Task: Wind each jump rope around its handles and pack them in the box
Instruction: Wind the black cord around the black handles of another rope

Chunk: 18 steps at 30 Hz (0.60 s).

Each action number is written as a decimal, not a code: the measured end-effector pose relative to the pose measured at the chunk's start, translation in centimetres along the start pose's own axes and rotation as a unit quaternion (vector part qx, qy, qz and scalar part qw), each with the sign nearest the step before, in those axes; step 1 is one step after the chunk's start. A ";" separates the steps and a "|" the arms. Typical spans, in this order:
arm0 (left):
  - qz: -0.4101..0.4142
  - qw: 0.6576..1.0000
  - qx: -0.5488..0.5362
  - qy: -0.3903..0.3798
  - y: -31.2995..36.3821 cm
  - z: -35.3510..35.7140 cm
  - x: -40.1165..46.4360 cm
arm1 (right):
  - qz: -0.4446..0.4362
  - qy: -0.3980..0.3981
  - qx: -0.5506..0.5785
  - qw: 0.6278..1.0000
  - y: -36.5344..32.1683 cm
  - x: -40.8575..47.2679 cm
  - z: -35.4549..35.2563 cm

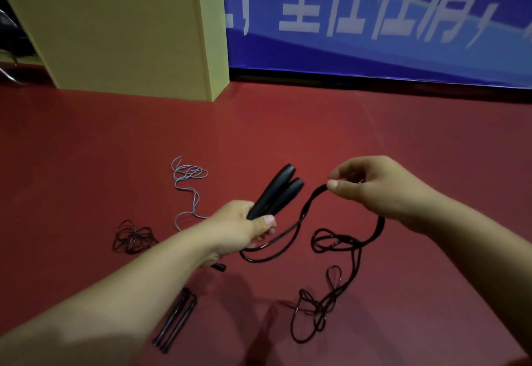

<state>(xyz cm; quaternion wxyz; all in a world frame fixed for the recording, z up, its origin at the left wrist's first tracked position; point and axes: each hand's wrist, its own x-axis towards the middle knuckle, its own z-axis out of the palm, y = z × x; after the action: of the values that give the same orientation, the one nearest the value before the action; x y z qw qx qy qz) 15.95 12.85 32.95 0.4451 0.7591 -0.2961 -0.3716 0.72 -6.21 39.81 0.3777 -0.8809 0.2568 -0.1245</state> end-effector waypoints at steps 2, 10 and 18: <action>-0.024 0.999 -0.040 0.005 -0.7 -0.2 0.1 | -0.006 0.019 -0.050 0.999 1.1 -0.5 -0.9; -0.065 0.995 -0.034 -0.060 -0.5 0.0 -0.8 | 0.013 0.042 -0.048 0.998 3.8 -2.5 -0.1; -0.058 0.997 -0.036 -0.040 -0.2 0.2 -0.7 | 0.121 0.068 0.155 0.978 2.8 -1.3 1.2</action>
<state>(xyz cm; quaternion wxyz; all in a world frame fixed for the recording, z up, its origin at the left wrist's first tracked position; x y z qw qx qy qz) 15.48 13.40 32.89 0.4379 0.7430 -0.2550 -0.4372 -0.83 -6.43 36.86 0.5033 -0.7638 0.3641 -0.1754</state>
